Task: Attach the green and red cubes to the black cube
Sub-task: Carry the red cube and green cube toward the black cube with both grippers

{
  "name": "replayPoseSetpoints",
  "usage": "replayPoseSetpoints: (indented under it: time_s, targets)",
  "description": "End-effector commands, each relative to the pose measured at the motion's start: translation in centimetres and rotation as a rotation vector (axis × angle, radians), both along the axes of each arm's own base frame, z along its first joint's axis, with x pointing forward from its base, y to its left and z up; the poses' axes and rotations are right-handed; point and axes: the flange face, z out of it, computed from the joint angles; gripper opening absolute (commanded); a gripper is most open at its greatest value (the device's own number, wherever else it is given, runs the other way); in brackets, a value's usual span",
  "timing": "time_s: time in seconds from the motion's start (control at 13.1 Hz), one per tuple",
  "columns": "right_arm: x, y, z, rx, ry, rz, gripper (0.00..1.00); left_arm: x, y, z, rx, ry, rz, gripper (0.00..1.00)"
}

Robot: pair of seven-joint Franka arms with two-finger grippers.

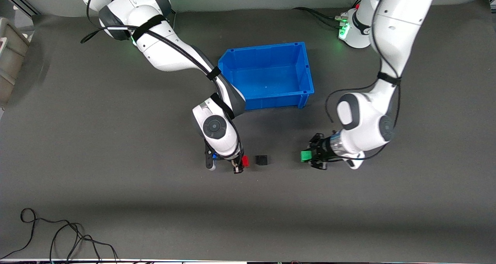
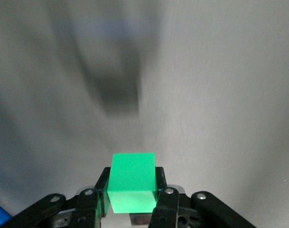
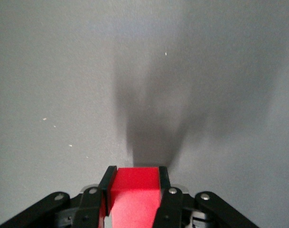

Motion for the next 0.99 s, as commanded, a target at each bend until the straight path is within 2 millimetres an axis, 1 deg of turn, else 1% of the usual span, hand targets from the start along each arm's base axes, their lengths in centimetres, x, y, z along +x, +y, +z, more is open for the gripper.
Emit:
replayPoseSetpoints:
  time_s: [0.0,0.23,0.38,0.46,0.54,0.61,0.84,0.92]
  targets:
    - [-0.2,1.6,-0.1,-0.001,-0.032,-0.022,0.0,1.3,-5.3,-1.2,-0.015,0.013,0.051,0.11]
    - [-0.3,2.4,-0.3,0.012,-0.045,-0.034,0.0,0.5,-7.8,-2.3,-0.001,-0.005,0.092,0.11]
    - [-0.8,3.0,-0.7,0.012,-0.043,-0.027,0.0,0.3,-8.5,-2.7,-0.007,-0.001,0.092,0.11]
    - [-0.8,3.0,-0.8,0.013,-0.045,-0.027,0.0,0.0,-9.3,-2.9,-0.007,0.007,0.092,0.11]
    - [-0.8,3.0,-0.8,0.014,-0.047,-0.027,0.0,0.0,-9.6,-3.4,-0.003,0.023,0.114,0.11]
    - [-0.8,2.9,-1.3,0.011,-0.044,-0.027,0.0,0.1,-10.4,-3.4,-0.005,0.03,0.129,0.11]
    - [-0.6,2.8,-1.5,0.019,-0.057,-0.029,0.0,-0.4,-11.3,-3.9,-0.004,0.034,0.12,0.11]
    - [-0.6,2.8,-1.7,0.019,-0.057,-0.029,0.0,-0.4,-11.4,-4.2,-0.001,0.034,0.122,0.11]
